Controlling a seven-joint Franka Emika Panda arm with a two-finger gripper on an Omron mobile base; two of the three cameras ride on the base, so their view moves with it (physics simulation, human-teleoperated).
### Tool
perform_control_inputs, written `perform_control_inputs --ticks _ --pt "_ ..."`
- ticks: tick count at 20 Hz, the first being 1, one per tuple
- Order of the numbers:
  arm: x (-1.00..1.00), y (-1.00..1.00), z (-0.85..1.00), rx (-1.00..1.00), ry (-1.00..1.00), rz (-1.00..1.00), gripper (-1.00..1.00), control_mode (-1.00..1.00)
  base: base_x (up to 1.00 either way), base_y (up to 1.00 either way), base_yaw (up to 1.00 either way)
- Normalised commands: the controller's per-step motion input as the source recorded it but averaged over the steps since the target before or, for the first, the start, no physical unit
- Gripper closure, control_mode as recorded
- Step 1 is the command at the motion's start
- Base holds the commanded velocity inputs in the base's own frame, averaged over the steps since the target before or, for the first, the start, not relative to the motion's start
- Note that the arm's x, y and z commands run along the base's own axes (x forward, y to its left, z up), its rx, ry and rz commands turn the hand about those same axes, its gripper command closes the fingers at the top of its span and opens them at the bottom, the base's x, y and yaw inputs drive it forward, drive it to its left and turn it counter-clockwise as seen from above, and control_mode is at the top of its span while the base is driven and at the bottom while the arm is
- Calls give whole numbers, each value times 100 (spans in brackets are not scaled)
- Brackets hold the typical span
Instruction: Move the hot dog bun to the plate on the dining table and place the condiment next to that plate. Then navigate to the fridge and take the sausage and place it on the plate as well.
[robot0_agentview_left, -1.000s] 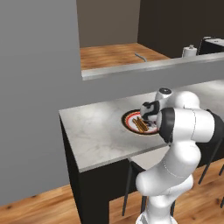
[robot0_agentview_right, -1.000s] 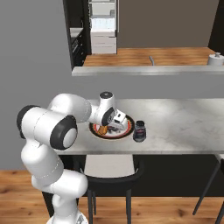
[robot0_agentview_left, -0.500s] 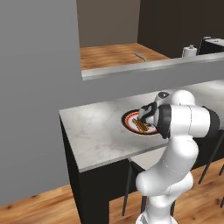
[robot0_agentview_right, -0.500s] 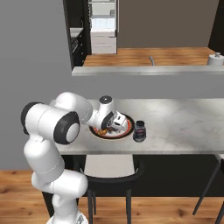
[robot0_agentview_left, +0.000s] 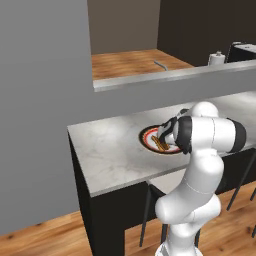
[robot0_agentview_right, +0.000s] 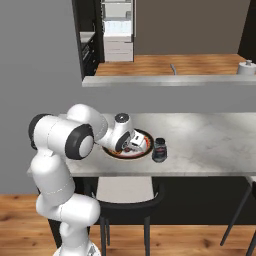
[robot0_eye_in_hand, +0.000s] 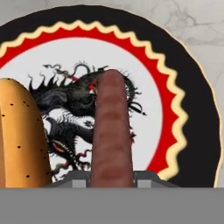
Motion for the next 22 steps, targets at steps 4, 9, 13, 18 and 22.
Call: perform_control_inputs --ticks 4,9,13,18,22 --pt "0 -2 -1 0 0 0 -100 -100 0 0 0" --pt "0 0 2 0 0 0 -100 -100 0 0 0" --pt "0 0 22 -1 0 0 -100 -100 0 0 0" --pt "-6 0 75 -3 -4 0 -100 -100 0 0 0" --pt "-41 13 100 0 -10 0 -100 -100 0 0 0"
